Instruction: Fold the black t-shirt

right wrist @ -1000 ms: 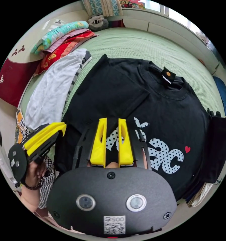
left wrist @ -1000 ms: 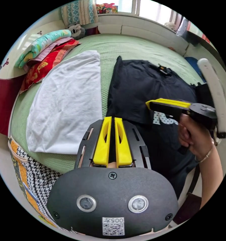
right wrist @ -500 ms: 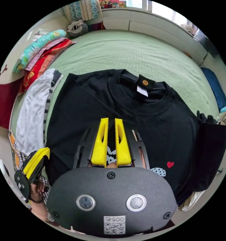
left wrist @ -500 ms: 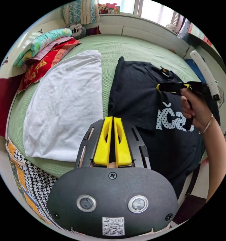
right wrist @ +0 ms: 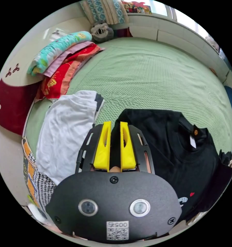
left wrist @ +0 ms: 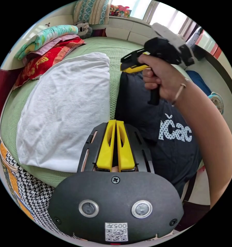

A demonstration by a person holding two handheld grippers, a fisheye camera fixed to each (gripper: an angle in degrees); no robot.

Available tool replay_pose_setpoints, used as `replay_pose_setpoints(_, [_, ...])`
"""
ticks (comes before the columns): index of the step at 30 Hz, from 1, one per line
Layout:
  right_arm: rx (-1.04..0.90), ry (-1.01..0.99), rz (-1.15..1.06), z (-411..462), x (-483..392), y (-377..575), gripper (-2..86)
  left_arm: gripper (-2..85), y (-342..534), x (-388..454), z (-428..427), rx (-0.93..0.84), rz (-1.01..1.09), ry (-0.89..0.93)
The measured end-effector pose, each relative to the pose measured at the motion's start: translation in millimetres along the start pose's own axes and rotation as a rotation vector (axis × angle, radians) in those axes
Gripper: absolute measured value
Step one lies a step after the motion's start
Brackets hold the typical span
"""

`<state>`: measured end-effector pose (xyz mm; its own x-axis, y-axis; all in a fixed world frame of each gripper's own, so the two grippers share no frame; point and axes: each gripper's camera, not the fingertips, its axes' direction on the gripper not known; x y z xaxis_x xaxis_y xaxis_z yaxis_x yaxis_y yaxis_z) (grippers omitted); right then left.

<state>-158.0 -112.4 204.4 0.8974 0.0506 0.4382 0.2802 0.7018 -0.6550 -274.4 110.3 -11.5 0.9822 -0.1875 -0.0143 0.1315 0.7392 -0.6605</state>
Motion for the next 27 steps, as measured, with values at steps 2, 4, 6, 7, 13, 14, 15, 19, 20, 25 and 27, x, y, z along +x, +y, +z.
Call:
replay_pose_setpoints(2, [0.051, -0.002, 0.042, 7, 5, -9, 4.1, -0.5, 0, 0, 2, -0.005, 0.007, 0.003])
replay_pose_setpoints(4, [0.024, -0.044, 0.058, 7, 9, -12, 3.9, -0.5, 1, 3, 2, -0.003, 0.022, 0.0])
replay_pose_setpoints(6, [0.045, -0.058, -0.001, -4, 9, -2, 4.6, -0.5, 3, 7, 1, -0.005, 0.025, -0.011])
replay_pose_setpoints(7, [0.096, -0.055, -0.052, -18, 9, 12, 5.2, -0.5, 6, 9, -1, -0.004, 0.026, -0.015])
replay_pose_setpoints(13, [0.197, -0.048, -0.176, -83, 50, 138, 8.0, -0.6, 32, 34, -19, 0.001, 0.074, -0.01])
replay_pose_setpoints(14, [0.182, -0.033, -0.15, -89, 66, 166, 8.3, -0.6, 35, 38, -20, -0.002, 0.081, -0.006])
replay_pose_setpoints(15, [0.169, -0.03, -0.136, -90, 75, 180, 8.4, -0.6, 40, 47, -24, -0.007, 0.099, 0.0])
replay_pose_setpoints(19, [0.037, 0.073, -0.074, -93, 122, 270, 8.9, -0.5, 61, 84, -40, -0.02, 0.183, 0.013])
replay_pose_setpoints(20, [0.025, 0.105, -0.053, -96, 133, 293, 8.9, -0.5, 64, 89, -42, -0.019, 0.194, 0.015])
replay_pose_setpoints(25, [0.034, 0.185, 0.035, -111, 157, 366, 8.6, -0.3, 83, 142, -49, -0.022, 0.277, 0.036])
replay_pose_setpoints(27, [0.04, 0.224, 0.06, -111, 160, 385, 8.1, -0.3, 86, 163, -47, -0.024, 0.307, 0.037])
